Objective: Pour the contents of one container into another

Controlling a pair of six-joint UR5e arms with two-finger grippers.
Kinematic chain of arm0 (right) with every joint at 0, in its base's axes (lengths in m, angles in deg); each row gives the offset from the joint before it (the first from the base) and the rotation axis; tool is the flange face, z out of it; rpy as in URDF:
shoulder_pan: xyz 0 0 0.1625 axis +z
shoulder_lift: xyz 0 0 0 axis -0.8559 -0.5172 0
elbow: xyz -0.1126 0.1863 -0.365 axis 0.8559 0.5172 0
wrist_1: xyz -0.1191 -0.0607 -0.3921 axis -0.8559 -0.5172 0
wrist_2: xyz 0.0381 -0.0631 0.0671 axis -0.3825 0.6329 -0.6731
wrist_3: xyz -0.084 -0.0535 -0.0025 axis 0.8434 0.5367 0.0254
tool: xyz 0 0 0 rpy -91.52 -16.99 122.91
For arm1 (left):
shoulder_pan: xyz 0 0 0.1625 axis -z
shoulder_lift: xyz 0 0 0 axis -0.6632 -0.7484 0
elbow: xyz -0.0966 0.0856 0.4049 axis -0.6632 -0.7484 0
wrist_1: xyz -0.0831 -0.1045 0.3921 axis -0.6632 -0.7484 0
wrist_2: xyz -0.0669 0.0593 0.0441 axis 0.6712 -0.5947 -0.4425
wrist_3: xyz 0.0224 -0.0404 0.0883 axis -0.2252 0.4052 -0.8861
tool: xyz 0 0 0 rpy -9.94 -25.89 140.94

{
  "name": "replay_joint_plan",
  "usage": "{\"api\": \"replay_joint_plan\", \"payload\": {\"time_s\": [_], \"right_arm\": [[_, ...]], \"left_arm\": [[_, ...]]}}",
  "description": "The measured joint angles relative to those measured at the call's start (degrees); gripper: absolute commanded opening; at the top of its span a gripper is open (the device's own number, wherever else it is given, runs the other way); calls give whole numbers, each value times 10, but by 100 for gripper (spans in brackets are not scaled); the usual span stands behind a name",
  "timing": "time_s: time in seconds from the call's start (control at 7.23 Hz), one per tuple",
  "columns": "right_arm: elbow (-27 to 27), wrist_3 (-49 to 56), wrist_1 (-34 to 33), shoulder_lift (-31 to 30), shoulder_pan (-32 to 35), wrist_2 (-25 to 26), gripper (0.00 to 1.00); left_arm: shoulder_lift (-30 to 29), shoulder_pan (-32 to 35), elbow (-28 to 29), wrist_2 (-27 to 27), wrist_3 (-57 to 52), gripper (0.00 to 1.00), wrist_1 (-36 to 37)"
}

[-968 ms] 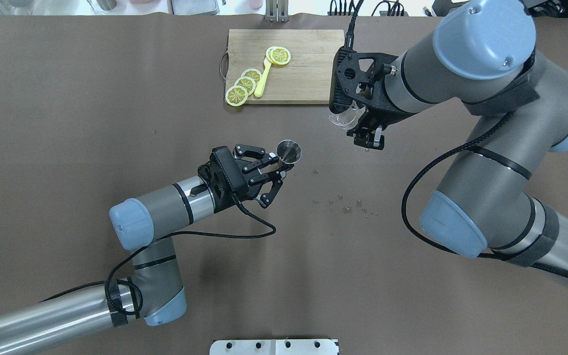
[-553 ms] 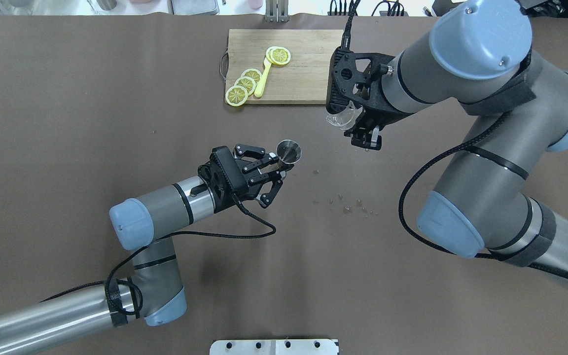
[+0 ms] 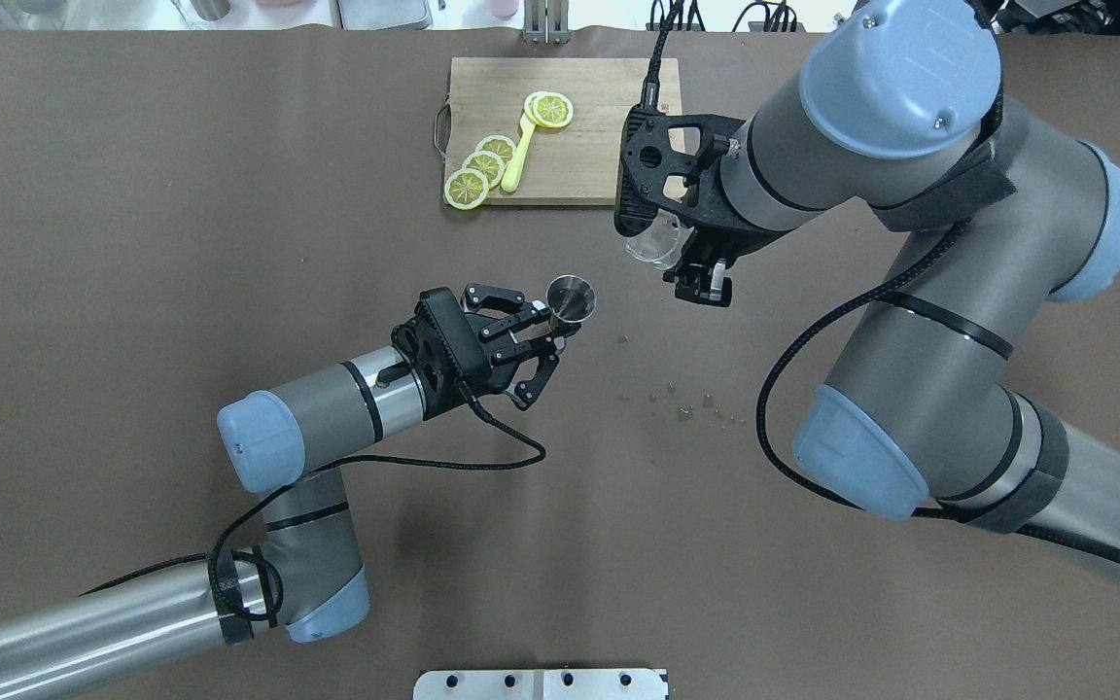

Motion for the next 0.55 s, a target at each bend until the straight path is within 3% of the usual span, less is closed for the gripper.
{"api": "replay_joint_plan", "payload": {"time_s": [0.55], "right_arm": [[-3,4,-83,34,-5,0,0]], "left_arm": [[-2,0,1,0,0,0,0]]}}
